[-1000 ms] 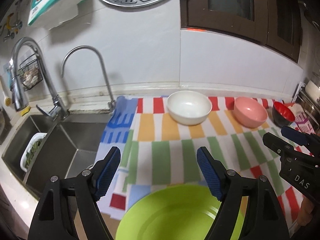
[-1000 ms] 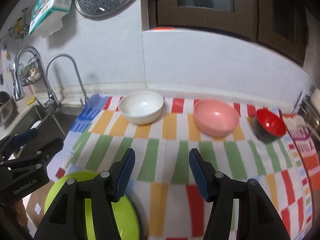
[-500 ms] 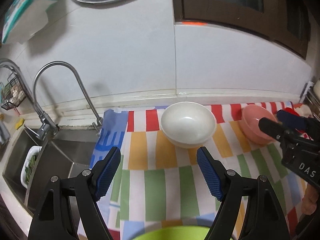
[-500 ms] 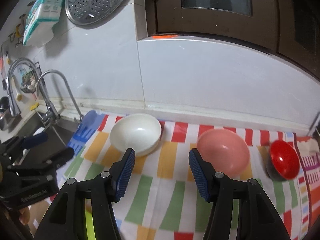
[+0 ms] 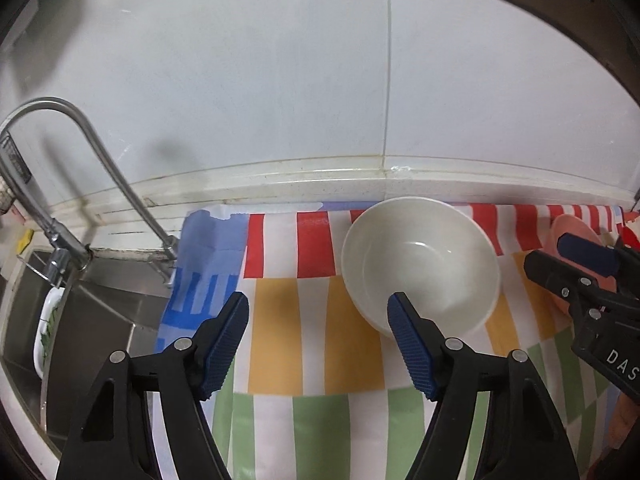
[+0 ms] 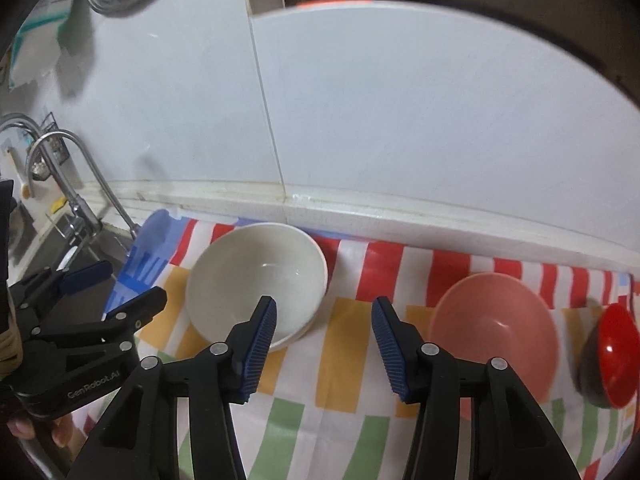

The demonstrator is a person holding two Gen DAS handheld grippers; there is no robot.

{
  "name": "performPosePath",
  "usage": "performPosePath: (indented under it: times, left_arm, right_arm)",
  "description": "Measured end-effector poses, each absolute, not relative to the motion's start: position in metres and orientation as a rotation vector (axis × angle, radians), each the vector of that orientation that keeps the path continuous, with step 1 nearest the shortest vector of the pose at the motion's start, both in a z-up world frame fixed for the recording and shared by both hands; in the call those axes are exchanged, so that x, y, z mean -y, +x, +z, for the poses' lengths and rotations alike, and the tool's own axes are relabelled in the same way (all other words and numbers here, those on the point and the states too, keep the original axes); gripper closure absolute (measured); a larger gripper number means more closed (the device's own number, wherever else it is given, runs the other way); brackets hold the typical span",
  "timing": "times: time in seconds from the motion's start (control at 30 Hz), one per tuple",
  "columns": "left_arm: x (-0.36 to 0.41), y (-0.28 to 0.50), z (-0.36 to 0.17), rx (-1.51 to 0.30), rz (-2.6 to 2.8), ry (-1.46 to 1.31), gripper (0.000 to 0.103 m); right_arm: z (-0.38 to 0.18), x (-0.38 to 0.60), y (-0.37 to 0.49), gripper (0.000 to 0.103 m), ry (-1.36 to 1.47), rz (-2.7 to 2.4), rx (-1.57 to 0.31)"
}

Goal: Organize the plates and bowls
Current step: 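Pinch the white bowl's rim with both grippers, then lift the white bowl with both grippers over the plate stack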

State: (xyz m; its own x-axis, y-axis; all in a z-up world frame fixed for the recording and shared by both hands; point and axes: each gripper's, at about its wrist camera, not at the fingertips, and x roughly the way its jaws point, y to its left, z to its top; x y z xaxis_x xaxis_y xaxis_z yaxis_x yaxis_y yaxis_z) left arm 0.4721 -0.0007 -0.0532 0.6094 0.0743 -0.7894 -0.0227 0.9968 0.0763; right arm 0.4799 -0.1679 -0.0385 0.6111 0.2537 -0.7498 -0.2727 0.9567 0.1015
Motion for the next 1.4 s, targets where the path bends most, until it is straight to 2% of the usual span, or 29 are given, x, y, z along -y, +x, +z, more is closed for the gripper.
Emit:
performPosePath:
  times: [0.47,0.57,0.87,1.07,1.4]
  left_arm:
    - [0.001,0.52,-0.093,-1.0,0.027,0.059,0.045]
    - [0.003,0.529,-0.1,-1.018,0.017,0.06,0.051]
    - [0.002,0.543,-0.112,-1.051,-0.034,0.037,0.078]
    - [0.001,0.545,-0.112,-1.057,-0.072,0.018,0.09]
    - [0.001,0.537,-0.1,-1.04,-0.076,0.019,0.092]
  right_arm:
    - [-0.08,0.156,0.522,0.07,-0.008,0.312,-0.969]
    - [-0.086,0.153,0.527,0.073,-0.004,0.318,-0.989]
    - [-0.092,0.146,0.534,0.089,-0.009,0.337,-1.013]
    - [-0.092,0.147,0.536,0.092,0.001,0.343,-1.019]
    - [-0.085,0.149,0.533,0.093,0.019,0.336,-1.016]
